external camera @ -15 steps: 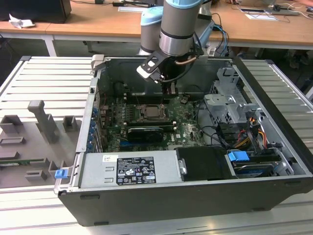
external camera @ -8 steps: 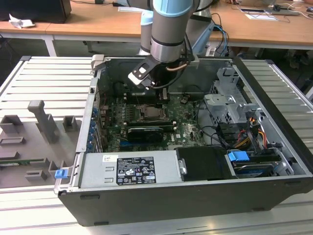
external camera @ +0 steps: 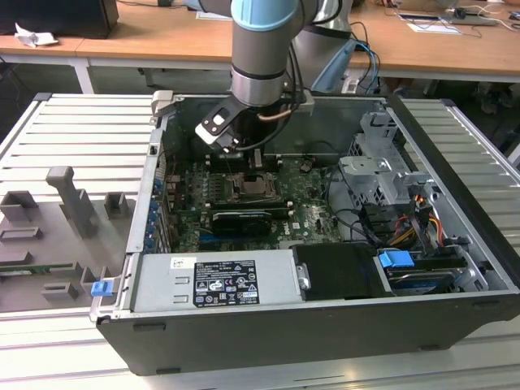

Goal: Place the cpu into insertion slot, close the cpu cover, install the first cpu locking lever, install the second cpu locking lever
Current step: 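Close the cpu cover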

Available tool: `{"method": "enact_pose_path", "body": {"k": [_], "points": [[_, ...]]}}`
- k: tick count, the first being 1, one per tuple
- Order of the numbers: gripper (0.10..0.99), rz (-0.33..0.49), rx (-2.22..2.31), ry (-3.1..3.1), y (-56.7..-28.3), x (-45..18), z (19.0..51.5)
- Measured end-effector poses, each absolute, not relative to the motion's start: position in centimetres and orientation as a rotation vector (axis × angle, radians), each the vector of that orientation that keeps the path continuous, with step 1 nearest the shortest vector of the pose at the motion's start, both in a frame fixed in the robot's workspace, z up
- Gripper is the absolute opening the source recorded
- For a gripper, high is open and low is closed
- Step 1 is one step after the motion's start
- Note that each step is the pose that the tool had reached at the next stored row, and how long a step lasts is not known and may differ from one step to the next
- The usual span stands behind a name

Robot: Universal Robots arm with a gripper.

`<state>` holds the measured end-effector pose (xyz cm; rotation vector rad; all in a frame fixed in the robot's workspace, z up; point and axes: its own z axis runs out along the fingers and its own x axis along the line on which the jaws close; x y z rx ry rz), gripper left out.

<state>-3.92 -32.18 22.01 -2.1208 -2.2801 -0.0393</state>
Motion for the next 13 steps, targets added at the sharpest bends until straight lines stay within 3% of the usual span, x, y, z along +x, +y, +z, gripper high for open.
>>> {"method": "enact_pose_path", "body": {"k": [13], "points": [[0.106, -0.042, -2.12, -2.284, -32.1, -5.1, 21.2]]}}
